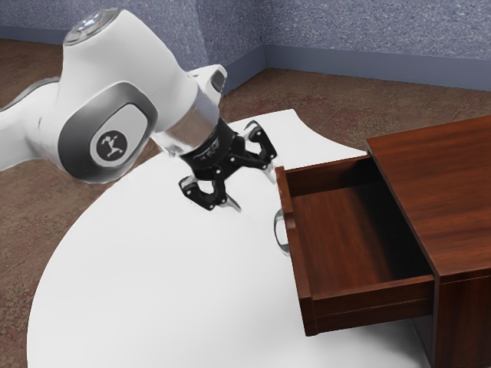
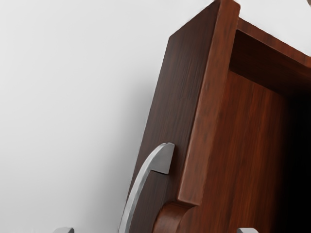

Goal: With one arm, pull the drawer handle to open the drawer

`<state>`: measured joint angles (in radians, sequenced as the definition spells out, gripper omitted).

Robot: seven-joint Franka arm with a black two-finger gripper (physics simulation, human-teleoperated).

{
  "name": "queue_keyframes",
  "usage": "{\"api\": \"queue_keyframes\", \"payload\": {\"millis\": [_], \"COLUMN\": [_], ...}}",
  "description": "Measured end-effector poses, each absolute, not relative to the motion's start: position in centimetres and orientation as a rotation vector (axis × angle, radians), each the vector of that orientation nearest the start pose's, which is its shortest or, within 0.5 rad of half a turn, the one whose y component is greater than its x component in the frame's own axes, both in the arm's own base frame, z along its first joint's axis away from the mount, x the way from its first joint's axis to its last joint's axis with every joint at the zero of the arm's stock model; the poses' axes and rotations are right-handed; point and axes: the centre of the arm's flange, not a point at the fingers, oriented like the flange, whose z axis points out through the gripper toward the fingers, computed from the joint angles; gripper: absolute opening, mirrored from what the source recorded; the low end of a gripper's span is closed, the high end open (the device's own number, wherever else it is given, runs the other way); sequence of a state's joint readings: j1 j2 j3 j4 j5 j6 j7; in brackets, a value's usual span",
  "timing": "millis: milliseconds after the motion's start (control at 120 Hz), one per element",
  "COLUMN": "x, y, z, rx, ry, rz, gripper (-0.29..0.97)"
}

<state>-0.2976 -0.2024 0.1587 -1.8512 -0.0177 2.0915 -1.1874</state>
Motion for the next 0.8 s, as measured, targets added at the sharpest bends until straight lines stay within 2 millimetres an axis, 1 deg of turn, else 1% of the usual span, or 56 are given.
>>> {"api": "queue_keyframes", "payload": {"millis": [33,58,108,133,167,200,275,333,375,467,608,675,800], "x": [53.0,52.9,52.6,52.2,51.4,50.8,49.8,49.4,49.1,48.3,47.4,47.2,47.1], "y": [-5.6,-4.4,0.5,1.9,2.5,2.3,2.9,1.8,1.4,1.7,1.8,1.9,2.0], "z": [67.9,69.4,70.7,71.5,73.1,73.8,73.2,72.1,71.8,71.5,69.3,69.0,69.1], "rx": [-2.916,-2.888,-2.791,-2.757,-2.729,-2.707,-2.622,-2.568,-2.531,-2.458,-2.388,-2.369,-2.342], "ry": [-1.77,-1.815,-1.964,-2.009,-2.037,-2.046,-2.072,-2.029,-2.015,-2.024,-2.035,-2.05,-2.082], "rz": [-0.548,-0.533,-0.466,-0.439,-0.414,-0.365,-0.243,-0.191,-0.173,-0.145,-0.081,-0.076,-0.079], "gripper": [0.48,0.5,0.54,0.56,0.57,0.59,0.62,0.63,0.64,0.65,0.67,0.67,0.67]}}
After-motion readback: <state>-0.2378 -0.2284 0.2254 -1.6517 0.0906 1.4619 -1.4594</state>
